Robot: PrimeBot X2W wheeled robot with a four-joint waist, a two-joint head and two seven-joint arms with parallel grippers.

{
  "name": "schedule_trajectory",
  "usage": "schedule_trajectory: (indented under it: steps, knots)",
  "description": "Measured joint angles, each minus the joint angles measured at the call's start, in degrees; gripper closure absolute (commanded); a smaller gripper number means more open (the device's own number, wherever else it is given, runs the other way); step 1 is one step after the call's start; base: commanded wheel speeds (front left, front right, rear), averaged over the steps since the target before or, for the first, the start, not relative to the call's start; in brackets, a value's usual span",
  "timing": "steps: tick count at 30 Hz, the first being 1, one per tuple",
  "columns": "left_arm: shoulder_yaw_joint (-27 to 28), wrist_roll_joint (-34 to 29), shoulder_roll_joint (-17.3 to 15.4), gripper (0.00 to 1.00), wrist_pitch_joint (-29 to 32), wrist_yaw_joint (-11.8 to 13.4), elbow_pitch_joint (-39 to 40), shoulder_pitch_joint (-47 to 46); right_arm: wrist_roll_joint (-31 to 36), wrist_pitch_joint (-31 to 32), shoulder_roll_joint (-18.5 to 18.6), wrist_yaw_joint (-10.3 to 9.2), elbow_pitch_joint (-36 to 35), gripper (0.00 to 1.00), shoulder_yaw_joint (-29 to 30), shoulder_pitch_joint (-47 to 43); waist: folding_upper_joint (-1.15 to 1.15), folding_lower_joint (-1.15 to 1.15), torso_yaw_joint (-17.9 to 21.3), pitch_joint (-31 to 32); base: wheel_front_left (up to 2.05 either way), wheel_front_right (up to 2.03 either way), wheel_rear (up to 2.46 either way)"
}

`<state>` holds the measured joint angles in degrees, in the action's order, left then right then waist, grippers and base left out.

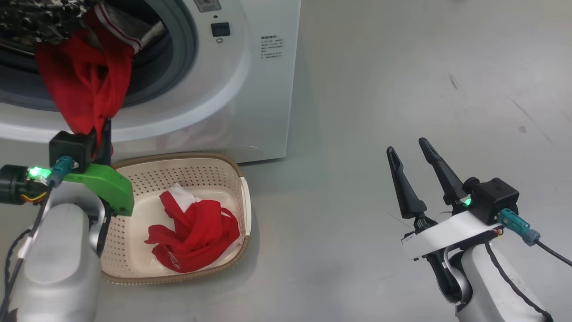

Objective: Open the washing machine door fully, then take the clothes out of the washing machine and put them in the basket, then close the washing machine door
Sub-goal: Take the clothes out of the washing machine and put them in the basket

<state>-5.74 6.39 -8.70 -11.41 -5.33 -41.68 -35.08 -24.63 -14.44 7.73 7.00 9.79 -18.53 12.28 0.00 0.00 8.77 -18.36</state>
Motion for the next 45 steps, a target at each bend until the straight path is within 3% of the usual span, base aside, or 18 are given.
schedule_trajectory:
  steps: [17,24,29,45]
  knots:
    - [0.1,1.4,2.7,1.0,-3.0,0.2,16.3,7.6,0.0,0.0,0.0,0.0,0.0,0.0,0.0,-2.7,0.0,0.0,-4.9,6.7,0.0,0.0,0.0]
    - [3.6,2.3,3.0,1.0,-3.0,1.5,31.0,8.1,0.1,0.0,0.0,0.0,-0.1,0.0,-0.4,-3.4,0.0,0.0,-5.2,7.3,0.0,0.0,0.0]
    - [4.1,2.3,3.4,1.0,-3.3,1.6,37.3,8.2,0.1,0.0,0.0,0.0,-0.1,0.0,-0.6,-3.4,0.0,0.0,-5.0,7.3,0.0,0.0,0.0]
    - [5.3,2.0,3.6,1.0,-3.3,2.1,46.2,12.0,0.1,0.0,-0.2,0.0,-0.5,0.0,-0.8,-3.4,0.0,0.0,-3.8,6.4,0.0,0.0,0.0]
